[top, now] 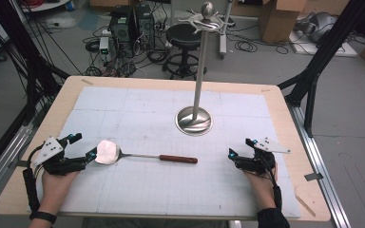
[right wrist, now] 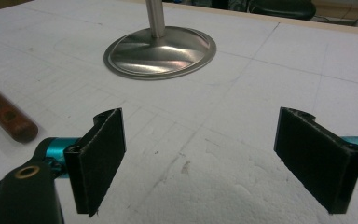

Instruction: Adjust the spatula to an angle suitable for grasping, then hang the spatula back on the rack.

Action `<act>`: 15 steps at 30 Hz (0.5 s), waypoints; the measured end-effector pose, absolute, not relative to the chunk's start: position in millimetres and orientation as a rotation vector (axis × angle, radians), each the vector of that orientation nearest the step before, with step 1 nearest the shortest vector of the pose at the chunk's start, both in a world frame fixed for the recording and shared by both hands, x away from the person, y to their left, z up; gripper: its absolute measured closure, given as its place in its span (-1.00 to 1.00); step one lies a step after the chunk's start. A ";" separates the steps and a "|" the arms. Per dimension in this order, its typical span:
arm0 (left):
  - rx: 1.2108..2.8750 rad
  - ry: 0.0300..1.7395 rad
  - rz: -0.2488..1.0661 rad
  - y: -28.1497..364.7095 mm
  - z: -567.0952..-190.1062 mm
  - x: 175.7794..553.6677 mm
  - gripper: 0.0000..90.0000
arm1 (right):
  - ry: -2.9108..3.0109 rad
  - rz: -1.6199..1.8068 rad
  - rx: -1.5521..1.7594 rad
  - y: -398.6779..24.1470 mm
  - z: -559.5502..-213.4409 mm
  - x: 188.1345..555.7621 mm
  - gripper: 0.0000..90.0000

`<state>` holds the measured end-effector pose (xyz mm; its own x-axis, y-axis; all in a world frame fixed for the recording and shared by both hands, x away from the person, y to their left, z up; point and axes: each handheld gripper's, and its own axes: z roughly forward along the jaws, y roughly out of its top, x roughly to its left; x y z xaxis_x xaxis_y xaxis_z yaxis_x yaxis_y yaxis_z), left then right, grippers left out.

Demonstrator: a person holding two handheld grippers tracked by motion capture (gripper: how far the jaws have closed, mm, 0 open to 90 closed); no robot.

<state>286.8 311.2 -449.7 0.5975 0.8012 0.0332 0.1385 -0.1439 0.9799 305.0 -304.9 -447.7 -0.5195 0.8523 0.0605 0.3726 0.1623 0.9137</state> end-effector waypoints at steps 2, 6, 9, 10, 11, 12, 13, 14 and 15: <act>1.641 0.795 0.696 311.3 -449.7 287.0 -0.60 | 1.969 1.338 1.165 -305.5 -447.7 305.0 -0.65; 1.644 0.797 0.696 311.8 -449.6 287.2 -0.60 | 1.968 1.334 1.165 -305.2 -447.8 305.0 -0.65; 1.644 0.796 0.694 311.9 -449.6 287.3 -0.60 | 1.968 1.334 1.161 -304.8 -447.8 304.9 -0.65; 1.643 0.795 0.693 311.9 -449.6 287.2 -0.60 | 1.969 1.335 1.163 -304.8 -447.8 304.7 -0.65; 1.643 0.794 0.694 311.9 -449.6 287.1 -0.60 | 1.968 1.336 1.160 -304.8 -447.8 304.9 -0.65; 1.640 0.796 0.695 311.5 -449.5 286.8 -0.60 | 1.968 1.332 1.158 -304.9 -447.8 304.8 -0.65; 1.643 0.793 0.696 311.4 -449.3 286.8 -0.60 | 1.966 1.332 1.163 -304.7 -447.8 304.7 -0.65; 1.644 0.791 0.693 311.4 -449.3 287.0 -0.60 | 1.965 1.334 1.165 -304.7 -447.8 304.7 -0.65; 1.641 0.791 0.688 311.7 -449.3 287.1 -0.60 | 1.964 1.332 1.166 -305.0 -447.8 304.9 -0.65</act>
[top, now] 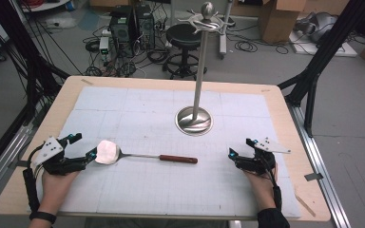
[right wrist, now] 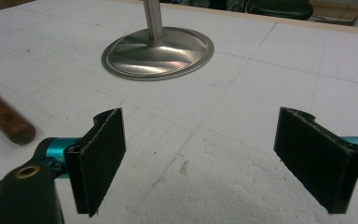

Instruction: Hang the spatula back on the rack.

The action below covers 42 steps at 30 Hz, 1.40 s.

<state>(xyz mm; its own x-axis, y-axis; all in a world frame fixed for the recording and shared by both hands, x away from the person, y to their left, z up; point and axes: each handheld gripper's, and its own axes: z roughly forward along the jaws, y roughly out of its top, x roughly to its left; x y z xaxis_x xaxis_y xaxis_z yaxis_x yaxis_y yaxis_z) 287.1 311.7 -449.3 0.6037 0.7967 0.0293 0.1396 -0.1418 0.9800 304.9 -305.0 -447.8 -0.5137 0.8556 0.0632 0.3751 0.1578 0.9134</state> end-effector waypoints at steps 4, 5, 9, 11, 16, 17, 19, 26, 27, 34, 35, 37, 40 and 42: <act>1.598 0.812 0.653 314.3 -443.8 288.2 -0.73 | 1.957 1.346 1.177 -306.1 -447.9 305.4 -0.65; 1.597 0.806 0.626 314.6 -440.2 288.9 -0.73 | 1.958 1.347 1.178 -306.0 -447.9 305.3 -0.65; 1.595 0.752 0.568 308.5 -421.0 291.3 -0.73 | 1.967 1.335 1.168 -305.5 -447.9 305.2 -0.64; 1.609 0.730 0.537 302.6 -411.6 294.6 -0.73 | 1.967 1.339 1.171 -305.6 -447.9 305.1 -0.64; 1.634 0.661 0.425 286.1 -396.6 303.1 -0.73 | 1.971 1.338 1.167 -305.2 -447.9 305.5 -0.63; 1.638 0.653 0.409 283.6 -395.6 304.5 -0.73 | 1.972 1.340 1.174 -305.3 -447.9 305.7 -0.62; 1.660 0.640 0.410 277.2 -393.4 307.6 -0.73 | 1.972 1.343 1.178 -306.3 -448.1 306.5 -0.61; 1.709 0.613 0.402 261.3 -390.4 321.4 -0.73 | 1.970 1.357 1.192 -307.4 -448.2 306.9 -0.61; 1.722 0.602 0.404 257.5 -389.0 323.6 -0.73 | 1.970 1.354 1.185 -307.3 -448.3 307.1 -0.61; 1.814 0.566 0.383 235.7 -387.7 332.6 -0.73 | 1.977 1.354 1.182 -306.6 -448.1 306.5 -0.61; 1.832 0.561 0.378 232.3 -387.3 334.0 -0.73 | 1.978 1.351 1.179 -306.6 -448.1 306.5 -0.61; 1.853 0.544 0.376 225.2 -387.0 336.2 -0.73 | 1.977 1.349 1.178 -306.4 -448.1 306.5 -0.61; 1.903 0.524 0.375 214.2 -387.9 339.2 -0.72 | 1.979 1.351 1.179 -306.5 -448.1 306.5 -0.61; 1.920 0.510 0.359 208.1 -389.8 340.9 -0.72 | 1.978 1.353 1.180 -306.6 -448.1 306.5 -0.61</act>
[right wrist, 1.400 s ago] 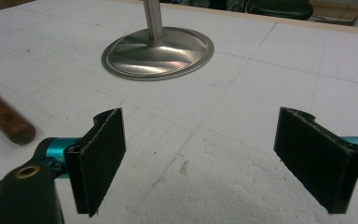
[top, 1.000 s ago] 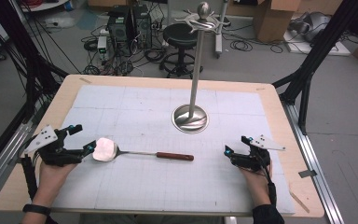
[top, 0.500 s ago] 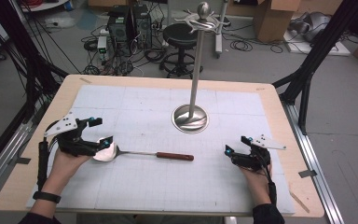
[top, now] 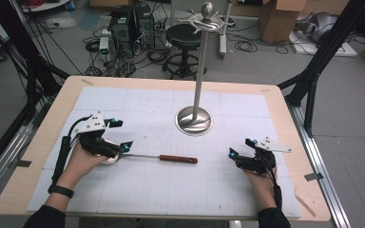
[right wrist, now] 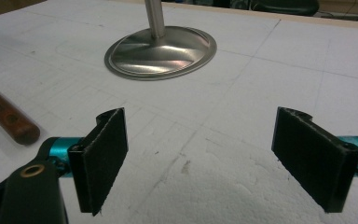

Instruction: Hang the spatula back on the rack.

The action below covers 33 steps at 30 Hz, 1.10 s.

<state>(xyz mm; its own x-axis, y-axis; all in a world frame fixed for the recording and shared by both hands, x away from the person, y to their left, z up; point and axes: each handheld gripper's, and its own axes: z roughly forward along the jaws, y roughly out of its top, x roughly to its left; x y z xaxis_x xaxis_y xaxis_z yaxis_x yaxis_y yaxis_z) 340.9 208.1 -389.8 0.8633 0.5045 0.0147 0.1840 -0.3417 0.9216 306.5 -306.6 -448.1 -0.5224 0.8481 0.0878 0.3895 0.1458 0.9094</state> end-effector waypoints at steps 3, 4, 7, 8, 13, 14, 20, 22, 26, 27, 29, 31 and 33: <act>1.976 0.489 0.335 198.5 -394.0 343.4 -0.70 | 1.977 1.358 1.186 -306.6 -448.0 306.4 -0.61; 1.994 0.482 0.327 196.2 -395.4 344.4 -0.70 | 1.975 1.360 1.182 -307.2 -448.2 306.9 -0.61; 2.036 0.470 0.295 188.5 -400.9 346.0 -0.67 | 1.975 1.369 1.191 -307.7 -448.1 306.8 -0.61; 2.053 0.463 0.283 186.1 -402.9 346.7 -0.65 | 1.975 1.368 1.190 -307.6 -448.1 306.9 -0.61; 2.155 0.416 0.265 173.7 -412.3 348.7 -0.54 | 1.980 1.361 1.182 -306.7 -448.1 306.7 -0.61; 2.164 0.416 0.261 171.8 -413.9 348.6 -0.52 | 1.980 1.362 1.183 -306.7 -448.1 306.7 -0.61; 2.248 0.362 0.245 162.9 -422.8 349.1 -0.31 | 1.982 1.361 1.178 -306.9 -448.1 306.6 -0.61; 2.288 0.343 0.247 160.6 -426.3 349.1 -0.19 | 1.982 1.362 1.178 -306.8 -448.1 306.7 -0.61; 2.316 0.325 0.258 158.6 -429.1 349.4 0.00 | 1.983 1.362 1.178 -306.9 -448.2 306.7 -0.61; 2.328 0.317 0.260 158.6 -429.4 349.9 0.04 | 1.983 1.362 1.177 -306.9 -448.2 306.7 -0.61; 2.343 0.307 0.261 158.4 -430.4 350.6 0.14 | 1.983 1.362 1.177 -306.9 -448.2 306.7 -0.61; 2.352 0.309 0.252 158.1 -431.9 351.1 0.21 | 1.983 1.362 1.177 -306.9 -448.2 306.7 -0.61; 2.378 0.310 0.255 157.0 -433.5 351.0 0.27 | 1.982 1.363 1.178 -306.9 -448.2 306.8 -0.61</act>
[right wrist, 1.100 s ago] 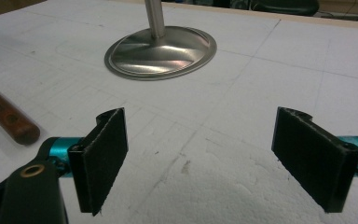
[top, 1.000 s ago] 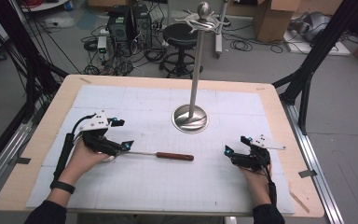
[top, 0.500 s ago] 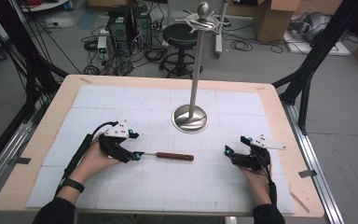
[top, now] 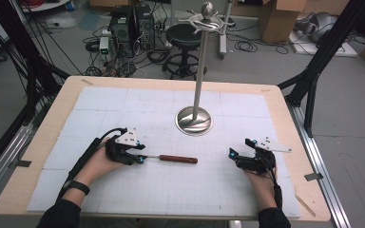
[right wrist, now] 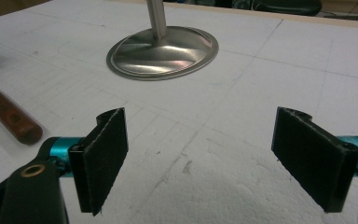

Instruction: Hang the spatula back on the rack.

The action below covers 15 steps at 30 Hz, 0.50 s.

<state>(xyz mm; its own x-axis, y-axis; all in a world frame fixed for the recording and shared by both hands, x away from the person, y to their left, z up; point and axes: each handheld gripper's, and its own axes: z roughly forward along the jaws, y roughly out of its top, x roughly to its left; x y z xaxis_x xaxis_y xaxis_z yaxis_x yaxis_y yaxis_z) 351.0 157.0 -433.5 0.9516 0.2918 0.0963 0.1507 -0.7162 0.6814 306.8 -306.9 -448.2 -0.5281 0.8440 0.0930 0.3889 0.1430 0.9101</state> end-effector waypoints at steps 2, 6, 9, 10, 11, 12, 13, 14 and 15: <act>2.384 0.307 0.239 155.4 -435.0 351.0 0.36 | 1.982 1.362 1.177 -307.0 -448.2 306.8 -0.61; 2.394 0.304 0.192 154.9 -434.5 349.7 0.59 | 1.982 1.364 1.182 -306.9 -448.2 306.6 -0.61; 2.393 0.309 0.193 154.7 -434.6 349.8 0.63 | 1.981 1.366 1.182 -307.0 -448.2 306.6 -0.61; 2.397 0.314 0.188 155.2 -434.2 350.5 0.64 | 1.981 1.365 1.181 -307.0 -448.2 306.7 -0.61; 2.395 0.320 0.183 155.2 -434.3 350.5 0.64 | 1.981 1.365 1.180 -307.0 -448.2 306.7 -0.61; 2.397 0.317 0.182 154.9 -434.1 350.5 0.65 | 1.981 1.365 1.180 -307.0 -448.2 306.7 -0.60; 2.402 0.310 0.186 154.6 -433.8 350.5 0.65 | 1.982 1.366 1.181 -307.0 -448.2 306.6 -0.60; 2.405 0.314 0.183 154.1 -433.5 349.8 0.66 | 1.982 1.365 1.180 -307.1 -448.2 306.6 -0.60; 2.406 0.311 0.179 153.5 -433.3 349.4 0.67 | 1.981 1.365 1.178 -307.1 -448.2 306.8 -0.60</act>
<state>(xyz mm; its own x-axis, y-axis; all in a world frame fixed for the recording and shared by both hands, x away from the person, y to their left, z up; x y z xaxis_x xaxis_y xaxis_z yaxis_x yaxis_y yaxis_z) 349.4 153.5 -433.3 0.9617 0.2704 0.0448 0.1746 -0.7305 0.6602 306.8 -307.1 -448.2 -0.5279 0.8441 0.0943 0.3888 0.1415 0.9104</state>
